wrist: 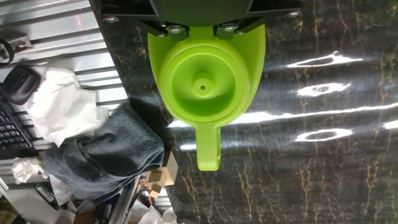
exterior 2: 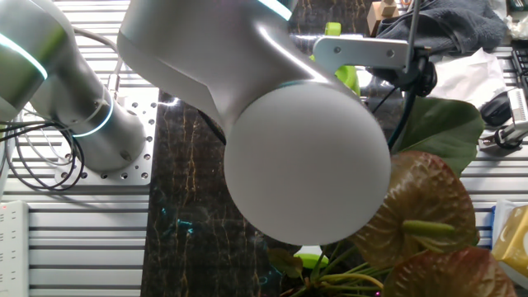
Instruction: Water the plant
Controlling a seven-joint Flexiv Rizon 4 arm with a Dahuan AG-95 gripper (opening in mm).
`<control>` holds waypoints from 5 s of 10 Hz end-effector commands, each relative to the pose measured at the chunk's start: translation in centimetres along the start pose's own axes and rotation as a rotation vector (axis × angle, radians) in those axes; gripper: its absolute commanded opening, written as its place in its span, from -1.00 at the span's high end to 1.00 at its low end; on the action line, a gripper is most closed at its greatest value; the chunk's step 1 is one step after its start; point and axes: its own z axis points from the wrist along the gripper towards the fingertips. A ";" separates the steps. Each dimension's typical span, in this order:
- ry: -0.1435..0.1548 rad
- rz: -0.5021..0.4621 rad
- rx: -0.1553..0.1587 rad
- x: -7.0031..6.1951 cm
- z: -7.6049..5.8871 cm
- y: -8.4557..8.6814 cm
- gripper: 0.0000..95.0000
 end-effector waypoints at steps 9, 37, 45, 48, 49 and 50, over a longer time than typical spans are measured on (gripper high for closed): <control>-0.012 0.008 -0.004 -0.3 -0.8 0.1 1.00; 0.130 -0.018 -0.002 -0.4 -0.5 0.0 1.00; 0.162 -0.024 0.001 -0.7 0.0 0.0 1.00; 0.161 -0.025 0.001 -0.7 0.0 0.0 1.00; 0.161 -0.025 0.001 -0.7 0.0 0.0 1.00; 0.161 -0.026 0.001 -0.7 0.0 0.0 1.00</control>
